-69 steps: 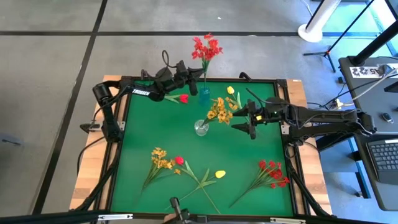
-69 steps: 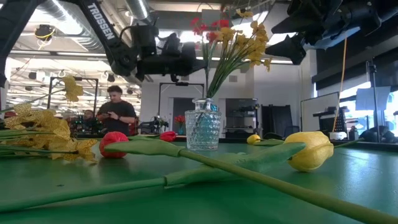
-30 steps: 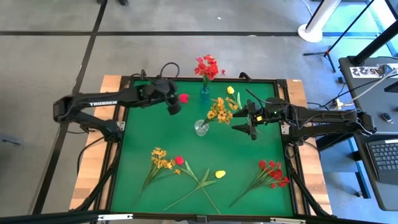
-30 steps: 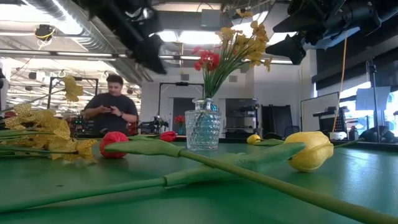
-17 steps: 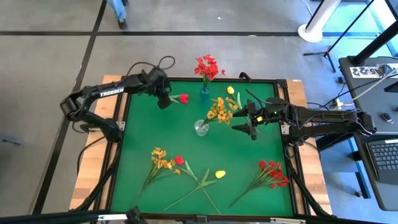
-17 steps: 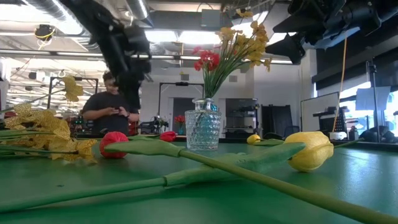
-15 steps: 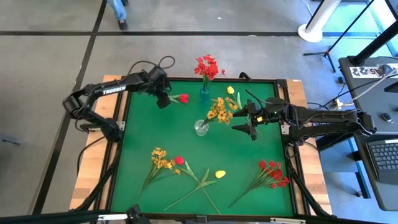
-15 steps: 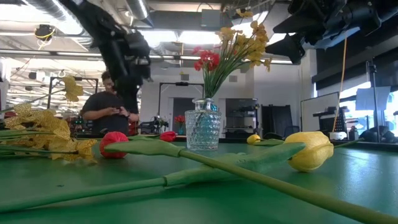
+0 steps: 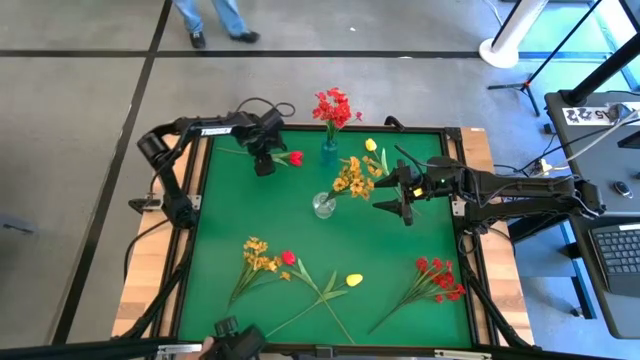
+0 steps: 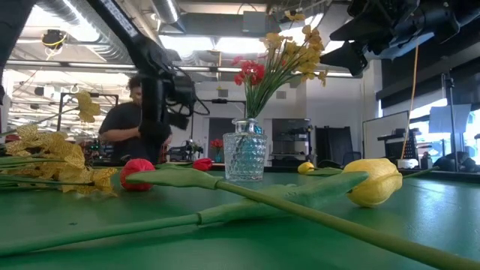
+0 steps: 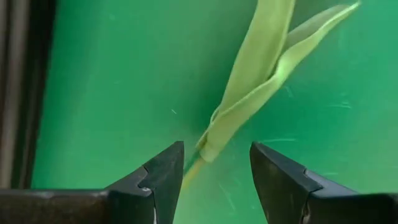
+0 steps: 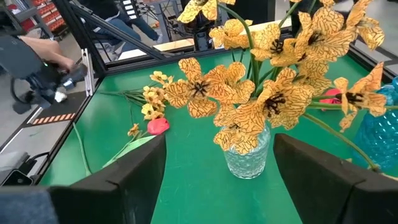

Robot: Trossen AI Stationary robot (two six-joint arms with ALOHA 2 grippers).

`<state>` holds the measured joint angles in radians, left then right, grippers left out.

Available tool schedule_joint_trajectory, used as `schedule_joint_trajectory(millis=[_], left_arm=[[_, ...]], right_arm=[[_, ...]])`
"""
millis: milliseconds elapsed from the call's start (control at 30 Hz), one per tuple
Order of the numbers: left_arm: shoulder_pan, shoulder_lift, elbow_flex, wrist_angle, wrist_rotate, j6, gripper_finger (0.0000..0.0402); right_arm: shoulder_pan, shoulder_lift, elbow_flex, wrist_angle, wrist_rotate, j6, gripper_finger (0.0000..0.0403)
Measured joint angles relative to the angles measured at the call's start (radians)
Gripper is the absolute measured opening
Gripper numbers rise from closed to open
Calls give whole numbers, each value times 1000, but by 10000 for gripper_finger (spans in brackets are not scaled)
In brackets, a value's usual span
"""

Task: Sort flowers into vase by color
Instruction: Put the top red flower into the blue vase

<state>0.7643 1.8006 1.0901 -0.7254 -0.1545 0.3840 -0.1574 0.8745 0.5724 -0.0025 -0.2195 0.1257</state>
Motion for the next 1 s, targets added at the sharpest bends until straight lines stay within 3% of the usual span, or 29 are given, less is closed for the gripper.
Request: schedule_joint_trajectory(millis=[267, 567, 800, 1000], left_arm=[[24, 52, 11, 0, 13, 19, 156], [10, 49, 8, -6, 6, 7, 13], [-20, -18, 1, -60, 1, -41, 5], [-56, -239, 1, -63, 76, -150, 3]], right_arm=[[0, 0, 0, 0, 0, 3, 295], [0, 0, 0, 0, 1, 24, 295], [0, 0, 0, 0, 2, 19, 295], [0, 0, 0, 0, 2, 5, 295]])
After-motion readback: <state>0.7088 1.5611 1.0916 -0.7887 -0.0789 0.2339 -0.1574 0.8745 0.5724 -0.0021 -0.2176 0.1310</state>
